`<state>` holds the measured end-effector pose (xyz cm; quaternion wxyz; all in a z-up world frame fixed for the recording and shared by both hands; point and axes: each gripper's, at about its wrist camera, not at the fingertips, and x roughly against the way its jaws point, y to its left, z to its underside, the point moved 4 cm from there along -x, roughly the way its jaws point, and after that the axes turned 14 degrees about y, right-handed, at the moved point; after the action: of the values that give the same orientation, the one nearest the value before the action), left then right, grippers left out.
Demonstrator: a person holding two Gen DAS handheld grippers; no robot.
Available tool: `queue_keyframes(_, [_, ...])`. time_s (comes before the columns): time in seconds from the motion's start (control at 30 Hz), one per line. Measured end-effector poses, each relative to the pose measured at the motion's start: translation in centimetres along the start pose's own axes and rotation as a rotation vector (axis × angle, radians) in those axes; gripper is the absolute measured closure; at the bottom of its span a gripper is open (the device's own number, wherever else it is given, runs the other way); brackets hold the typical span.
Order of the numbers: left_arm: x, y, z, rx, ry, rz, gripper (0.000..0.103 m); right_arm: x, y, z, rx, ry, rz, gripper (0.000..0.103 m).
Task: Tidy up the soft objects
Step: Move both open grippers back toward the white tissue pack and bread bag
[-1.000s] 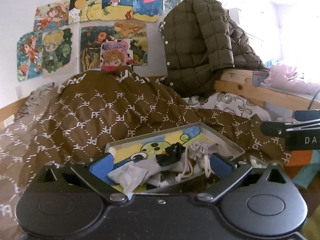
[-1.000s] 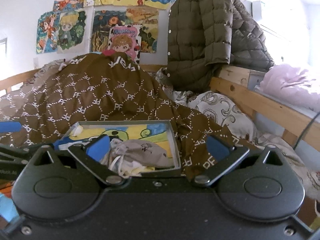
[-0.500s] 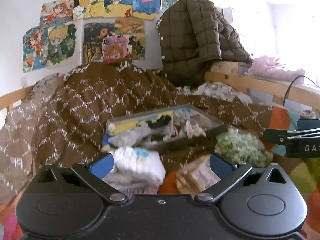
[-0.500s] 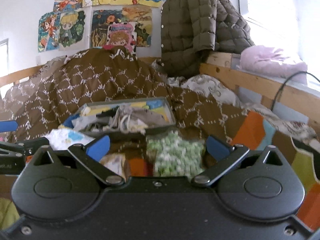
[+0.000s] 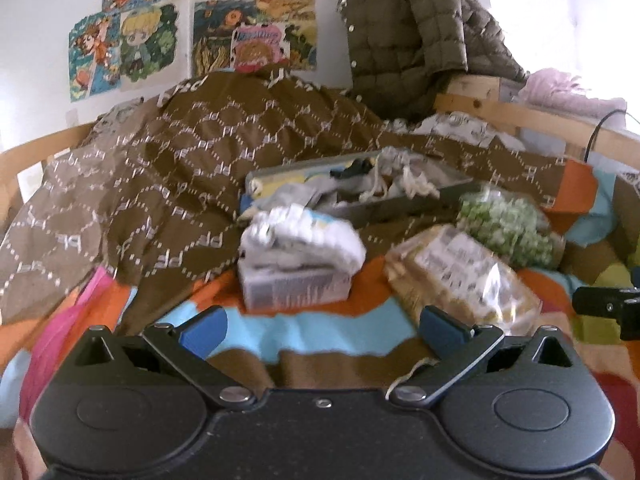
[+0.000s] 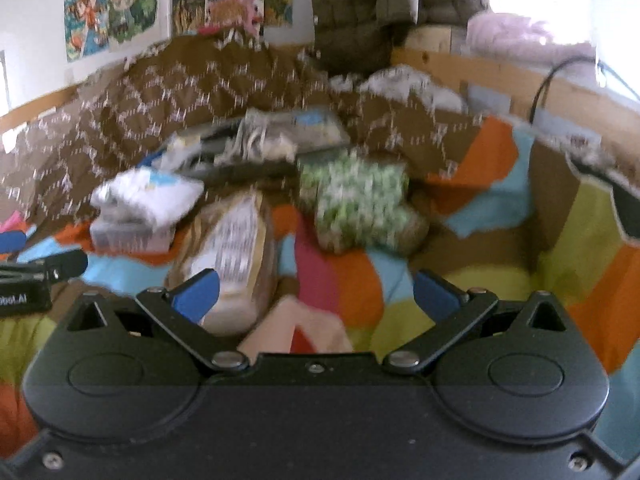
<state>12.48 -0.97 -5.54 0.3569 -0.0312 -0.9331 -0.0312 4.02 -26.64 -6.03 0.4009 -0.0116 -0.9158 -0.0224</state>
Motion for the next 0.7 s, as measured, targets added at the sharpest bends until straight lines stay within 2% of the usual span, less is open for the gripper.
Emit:
queue_keyframes(0.33, [1.0, 0.8, 2.6, -0.01, 0.04, -0.032, 0.001, -1.4, 3.0, 1.0, 0.055, 0.091, -0.064, 0.001])
queue_keyframes(0.7, [1.5, 2.3, 2.7, 0.008, 0.044, -0.077, 0.001, -1.6, 6.0, 0.4, 0.111, 0.075, -0.153, 0.001])
